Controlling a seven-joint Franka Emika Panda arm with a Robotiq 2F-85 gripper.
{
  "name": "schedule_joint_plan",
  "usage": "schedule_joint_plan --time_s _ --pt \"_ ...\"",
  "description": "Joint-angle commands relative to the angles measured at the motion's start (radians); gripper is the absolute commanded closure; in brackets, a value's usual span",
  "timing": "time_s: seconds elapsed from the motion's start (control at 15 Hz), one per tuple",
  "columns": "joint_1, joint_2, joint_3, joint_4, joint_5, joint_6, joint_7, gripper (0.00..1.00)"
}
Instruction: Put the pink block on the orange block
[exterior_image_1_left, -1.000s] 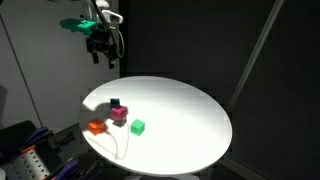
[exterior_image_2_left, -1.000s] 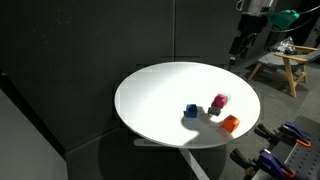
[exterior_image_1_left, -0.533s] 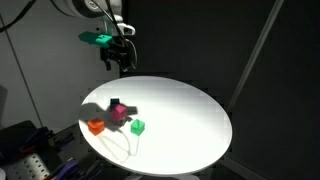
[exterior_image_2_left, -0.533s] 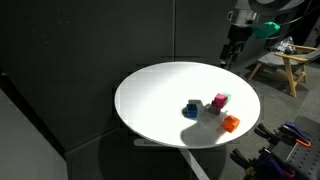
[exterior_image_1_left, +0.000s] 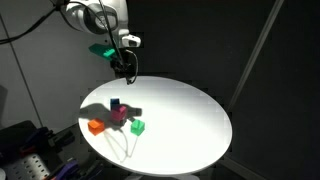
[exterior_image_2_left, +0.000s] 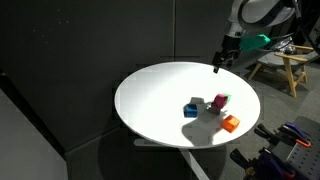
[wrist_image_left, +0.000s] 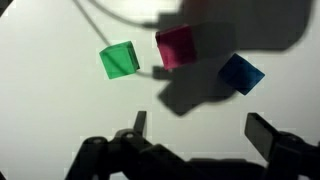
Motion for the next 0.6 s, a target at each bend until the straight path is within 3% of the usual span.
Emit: schedule_joint_plan --time_s 0.0,0.53 --pt "-0.010 0.019 0.005 -0.003 -0.036 0.024 0.032 0.00" --pt "-0.008 0.087 -0.001 0.005 -0.069 -0.007 -0.001 0.00"
